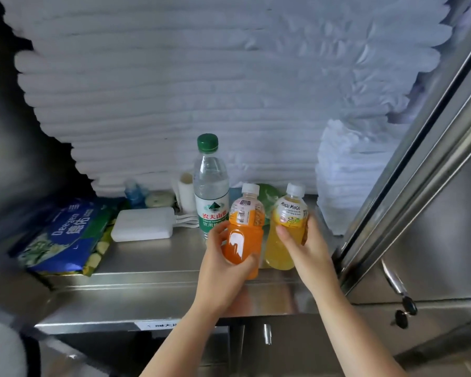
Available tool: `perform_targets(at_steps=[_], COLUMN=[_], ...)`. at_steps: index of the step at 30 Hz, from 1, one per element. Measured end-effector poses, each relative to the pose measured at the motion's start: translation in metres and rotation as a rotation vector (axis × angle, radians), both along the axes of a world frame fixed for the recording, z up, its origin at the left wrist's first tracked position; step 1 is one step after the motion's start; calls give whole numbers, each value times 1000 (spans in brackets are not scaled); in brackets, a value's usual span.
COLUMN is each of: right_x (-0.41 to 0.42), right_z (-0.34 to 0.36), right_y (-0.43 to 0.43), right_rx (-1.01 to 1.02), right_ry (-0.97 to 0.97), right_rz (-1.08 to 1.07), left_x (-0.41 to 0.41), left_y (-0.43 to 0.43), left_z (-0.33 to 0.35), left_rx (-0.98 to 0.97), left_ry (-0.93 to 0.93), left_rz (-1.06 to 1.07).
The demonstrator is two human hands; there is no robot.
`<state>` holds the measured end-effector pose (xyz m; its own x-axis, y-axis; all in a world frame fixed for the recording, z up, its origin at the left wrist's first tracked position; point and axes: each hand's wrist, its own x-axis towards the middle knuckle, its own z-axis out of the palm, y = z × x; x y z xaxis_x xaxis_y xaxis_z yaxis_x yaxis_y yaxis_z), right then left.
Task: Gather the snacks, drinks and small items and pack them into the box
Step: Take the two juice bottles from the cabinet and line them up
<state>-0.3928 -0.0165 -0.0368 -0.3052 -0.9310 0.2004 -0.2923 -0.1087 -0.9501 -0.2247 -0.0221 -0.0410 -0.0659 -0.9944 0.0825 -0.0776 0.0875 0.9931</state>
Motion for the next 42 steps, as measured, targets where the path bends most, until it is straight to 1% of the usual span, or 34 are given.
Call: perform_targets(at_steps=[6,10,13,18,21,24,31,39,42], right_x=[1,3,2,3,4,6,8,7,8], right_z=[1,-1,-2,-6,-10,-11,-11,-12,-12], right_y=[-6,-7,-11,-11,-5,0,1,1,1], right_rx=[54,37,56,46,51,-1,8,10,4], right_ry=[-11,61,79,86,44,88,111,102,91], right_rz=[17,28,44,-9,-67,-147,-136,-129,-131], left_x=[-7,-11,-13,-18,-19,-20,-27,-28,-25], left_y=[-6,-7,-7,-8,-8,-7,-6,-8,-8], left_z=[-1,-2,-3,-7,-7,-6,-8,-9,-8], left_rx=[3,2,-8,-2,2,43,157,126,123], left_ry=[-17,-16,-2,36,82,138,210,113,128], left_rz=[10,-12,-19,-10,-36,-66,-144,-89,-109])
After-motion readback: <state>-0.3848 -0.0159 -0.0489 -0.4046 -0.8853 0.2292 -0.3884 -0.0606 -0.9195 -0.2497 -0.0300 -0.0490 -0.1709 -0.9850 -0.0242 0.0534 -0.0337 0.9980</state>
